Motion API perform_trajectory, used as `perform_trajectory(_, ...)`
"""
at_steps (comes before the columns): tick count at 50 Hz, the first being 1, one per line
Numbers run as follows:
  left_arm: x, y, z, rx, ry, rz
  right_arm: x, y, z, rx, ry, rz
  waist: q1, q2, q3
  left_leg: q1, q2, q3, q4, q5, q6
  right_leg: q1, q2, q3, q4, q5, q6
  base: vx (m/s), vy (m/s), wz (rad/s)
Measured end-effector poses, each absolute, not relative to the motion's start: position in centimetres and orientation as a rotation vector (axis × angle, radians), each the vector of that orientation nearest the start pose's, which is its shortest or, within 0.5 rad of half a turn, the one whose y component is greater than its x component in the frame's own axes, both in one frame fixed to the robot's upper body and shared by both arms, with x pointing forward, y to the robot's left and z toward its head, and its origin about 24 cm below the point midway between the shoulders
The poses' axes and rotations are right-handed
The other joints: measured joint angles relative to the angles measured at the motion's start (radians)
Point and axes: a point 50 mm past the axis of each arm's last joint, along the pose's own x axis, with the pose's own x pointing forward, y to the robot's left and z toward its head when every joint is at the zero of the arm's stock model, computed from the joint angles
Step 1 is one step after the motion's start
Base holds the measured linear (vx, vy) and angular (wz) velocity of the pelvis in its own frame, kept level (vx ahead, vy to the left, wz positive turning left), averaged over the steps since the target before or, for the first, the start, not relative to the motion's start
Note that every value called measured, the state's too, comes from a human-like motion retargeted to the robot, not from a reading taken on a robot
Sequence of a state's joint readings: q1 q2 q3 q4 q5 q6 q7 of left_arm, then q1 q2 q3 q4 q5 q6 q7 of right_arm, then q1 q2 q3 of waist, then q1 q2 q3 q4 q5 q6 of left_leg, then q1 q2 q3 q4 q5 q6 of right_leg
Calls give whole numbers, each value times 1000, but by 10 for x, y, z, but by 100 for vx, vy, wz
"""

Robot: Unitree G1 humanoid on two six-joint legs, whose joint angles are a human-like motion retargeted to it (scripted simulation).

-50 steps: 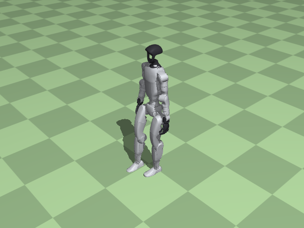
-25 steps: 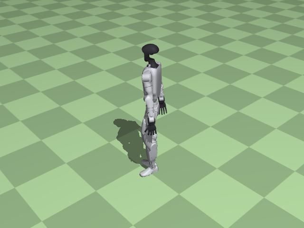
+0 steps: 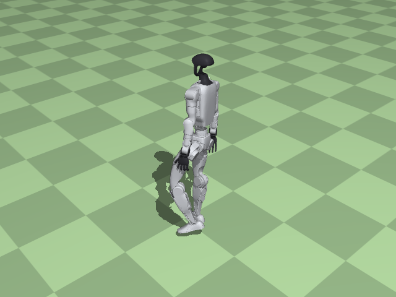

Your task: In place motions

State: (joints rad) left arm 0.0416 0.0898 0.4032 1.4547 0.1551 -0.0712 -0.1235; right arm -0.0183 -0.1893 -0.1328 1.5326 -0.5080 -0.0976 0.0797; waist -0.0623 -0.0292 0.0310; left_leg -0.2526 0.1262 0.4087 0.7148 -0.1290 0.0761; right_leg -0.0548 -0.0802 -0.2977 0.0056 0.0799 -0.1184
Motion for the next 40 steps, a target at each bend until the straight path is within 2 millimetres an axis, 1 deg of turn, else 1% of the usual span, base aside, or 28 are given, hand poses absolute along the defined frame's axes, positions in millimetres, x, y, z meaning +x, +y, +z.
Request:
perform_trajectory(2,19,190,-180,-189,1410,195,37,-225,-173,-389,1439,207,13,9,10,33,-18,-25,-133,-21,-21,7,11,24,1,3,-1,8,4,-92)
perform_trajectory(4,11,186,-180,-200,1433,192,38,-227,-172,-379,1434,197,23,27,14,77,-41,-68,-295,-16,-45,16,34,49,1,5,-2,17,5,-90)
perform_trajectory(5,6,183,-181,-202,1448,191,37,-228,-172,-374,1434,195,26,39,12,100,-54,-96,-378,-7,-61,21,48,59,1,5,-2,22,8,-93)
perform_trajectory(6,1,181,-181,-204,1465,188,37,-229,-172,-371,1436,191,33,55,13,124,-67,-137,-454,34,-78,31,67,69,-1,5,-4,24,10,-91)
perform_trajectory(7,-5,178,-181,-207,1482,186,36,-231,-172,-370,1440,187,35,67,11,147,-81,-170,-519,60,-81,39,82,80,-2,4,-5,27,11,-79)
perform_trajectory(8,-12,175,-181,-211,1502,186,34,-232,-172,-372,1447,183,28,71,4,169,-99,-189,-560,55,-58,47,86,92,-1,2,-4,25,11,-49)
perform_trajectory(9,-18,173,-181,-218,1519,187,32,-232,-172,-377,1455,183,12,75,-3,185,-102,-180,-579,50,-51,51,87,96,1,0,-4,23,11,-19)
perform_trajectory(10,-23,170,-181,-228,1534,190,30,-233,-172,-384,1463,185,-7,79,-12,196,-98,-156,-585,45,-53,53,88,97,3,-3,-3,20,11,-17)
perform_trajectory(12,-31,165,-181,-264,1563,204,28,-229,-172,-390,1477,181,-51,84,-35,206,-84,-140,-622,71,-82,42,87,104,8,-6,1,13,9,-20)
perform_trajectory(15,-29,165,-181,-266,1554,214,27,-224,-173,-349,1478,132,-92,85,-25,225,-101,-138,-644,72,-61,52,80,99,11,-8,6,5,8,-8)
perform_trajectory(17,-27,168,-181,-246,1549,198,20,-222,-174,-314,1497,130,-76,85,-27,243,-105,-118,-658,68,-56,57,81,116,11,-7,8,19,10,-45)
perform_trajectory(19,-27,169,-181,-229,1557,180,9,-222,-174,-306,1534,144,-52,90,-44,251,-108,-99,-670,65,-49,52,84,132,12,-5,12,20,6,-45)
perform_trajectory(21,-26,169,-181,-224,1558,171,0,-223,-174,-325,1563,149,-29,94,-60,257,-114,-86,-683,63,-40,46,84,140,14,-2,17,15,9,-34)
perform_trajectory(23,-22,170,-181,-231,1537,175,-4,-223,-174,-351,1579,155,-18,94,-67,260,-120,-76,-691,61,-34,40,82,144,16,0,21,6,9,-23)
perform_trajectory(28,-13,175,-181,-246,1502,195,-1,-220,-174,-365,1576,192,-53,96,-63,261,-130,-77,-694,58,-24,40,72,142,17,2,32,6,8,-1)
perform_trajectory(31,-11,179,-181,-229,1501,198,3,-220,-175,-354,1559,186,-49,94,-59,265,-138,-70,-698,57,-16,40,66,146,19,4,38,4,6,-10)
perform_trajectory(35,-13,180,-181,-227,1505,197,8,-220,-175,-349,1542,181,-36,92,-62,267,-146,-63,-702,53,-11,36,59,150,21,7,48,4,5,-8)
perform_trajectory(40,-16,178,-181,-240,1512,203,19,-221,-174,-346,1508,174,-36,96,-49,260,-156,-87,-698,54,-10,33,51,146,39,-1,55,1,7,2)
